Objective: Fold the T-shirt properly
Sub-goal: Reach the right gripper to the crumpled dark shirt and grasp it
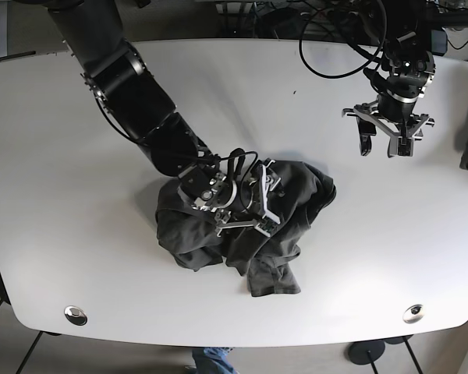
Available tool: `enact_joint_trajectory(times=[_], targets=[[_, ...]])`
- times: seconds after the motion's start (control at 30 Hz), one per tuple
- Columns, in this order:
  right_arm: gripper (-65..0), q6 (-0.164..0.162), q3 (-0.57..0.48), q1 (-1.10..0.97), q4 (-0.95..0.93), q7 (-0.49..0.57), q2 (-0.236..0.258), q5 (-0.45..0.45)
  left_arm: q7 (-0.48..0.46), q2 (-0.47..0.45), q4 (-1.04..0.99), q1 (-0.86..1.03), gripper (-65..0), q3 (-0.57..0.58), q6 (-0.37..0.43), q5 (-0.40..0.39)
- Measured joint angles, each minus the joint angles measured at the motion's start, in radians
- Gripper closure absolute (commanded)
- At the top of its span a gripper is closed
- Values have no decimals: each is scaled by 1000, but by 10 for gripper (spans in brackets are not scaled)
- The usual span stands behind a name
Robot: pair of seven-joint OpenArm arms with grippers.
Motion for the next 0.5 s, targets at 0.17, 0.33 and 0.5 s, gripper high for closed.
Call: enact_joint_trajectory(times=[0.17,0.33,0.5], targets=[[-461,5,2,-9,-109,80,-20,-19,-3,-1,-22,-5,-311,0,3,0],[-106,0,23,-93,-44,121,20,-18,-2,-2,-60,-6,-311,1,4,0],[-55,7,207,-267,141,122,113,-12,-2,1,-65,-35,-311,7,3,-1]])
